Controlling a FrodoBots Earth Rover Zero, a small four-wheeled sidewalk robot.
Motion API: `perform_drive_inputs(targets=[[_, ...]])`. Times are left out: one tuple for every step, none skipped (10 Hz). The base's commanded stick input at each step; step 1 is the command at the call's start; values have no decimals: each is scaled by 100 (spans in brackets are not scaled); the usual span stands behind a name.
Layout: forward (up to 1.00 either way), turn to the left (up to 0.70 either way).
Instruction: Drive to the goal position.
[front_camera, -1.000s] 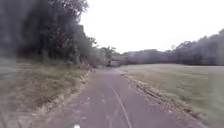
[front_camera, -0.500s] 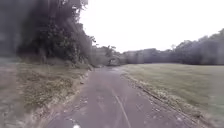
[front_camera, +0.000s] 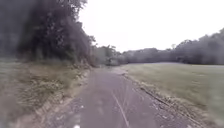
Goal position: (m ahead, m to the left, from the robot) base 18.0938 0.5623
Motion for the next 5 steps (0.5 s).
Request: perform_drive_inputs(targets=[[45,0],[45,0],[45,0],[45,0],[45,0]])
